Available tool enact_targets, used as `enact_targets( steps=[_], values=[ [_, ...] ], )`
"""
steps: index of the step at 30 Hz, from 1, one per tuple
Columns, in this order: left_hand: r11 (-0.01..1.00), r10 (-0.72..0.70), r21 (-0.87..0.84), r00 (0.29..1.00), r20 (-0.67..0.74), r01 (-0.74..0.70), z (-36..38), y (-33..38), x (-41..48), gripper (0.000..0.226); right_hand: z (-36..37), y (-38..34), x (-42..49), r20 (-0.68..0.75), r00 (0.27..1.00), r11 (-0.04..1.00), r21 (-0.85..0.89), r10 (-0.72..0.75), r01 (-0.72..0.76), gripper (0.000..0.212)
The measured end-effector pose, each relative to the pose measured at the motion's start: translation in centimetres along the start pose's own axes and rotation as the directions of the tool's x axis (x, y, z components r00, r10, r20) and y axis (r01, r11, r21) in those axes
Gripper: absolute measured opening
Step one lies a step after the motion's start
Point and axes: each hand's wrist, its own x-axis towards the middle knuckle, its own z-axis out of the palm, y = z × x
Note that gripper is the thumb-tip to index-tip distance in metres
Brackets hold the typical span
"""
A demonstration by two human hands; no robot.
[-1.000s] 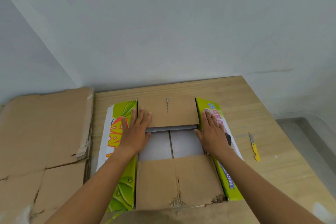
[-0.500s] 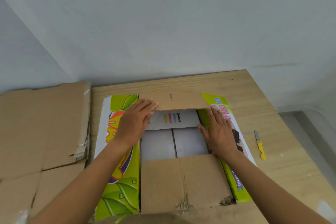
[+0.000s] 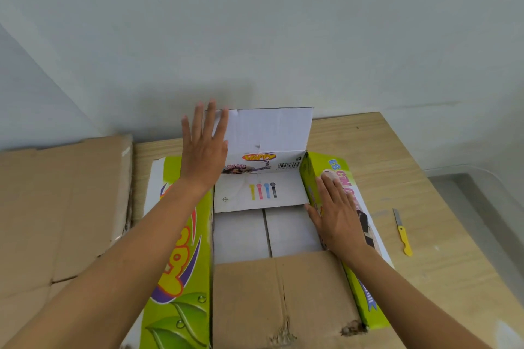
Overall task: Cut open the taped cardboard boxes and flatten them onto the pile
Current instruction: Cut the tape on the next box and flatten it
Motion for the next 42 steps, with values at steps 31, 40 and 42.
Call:
enact_targets(
  steps=[31, 40, 42],
  values=[
    [0.944, -0.162, -0.187, 0.876, 0.455, 0.272, -2.7, 4.5, -17.8, 0.083, -1.2, -0.5, -0.1, -0.051, 0.978, 0.977, 0.054, -0.205, 0.207, 0.047],
    [0.931, -0.187, -0.207, 0.878, 0.44, 0.302, -4.2, 5.9, -21.7, 0.088, -2.5, -4.1, -4.8, 0.399, 0.831, 0.908, 0.007, -0.387, 0.419, 0.043],
    [0.927, -0.183, -0.221, 0.88, 0.439, 0.303, -4.7, 6.1, -22.1, 0.085, -3.1, -4.5, -6.2, 0.454, 0.826, 0.923, -0.021, -0.334, 0.384, 0.042]
  ],
)
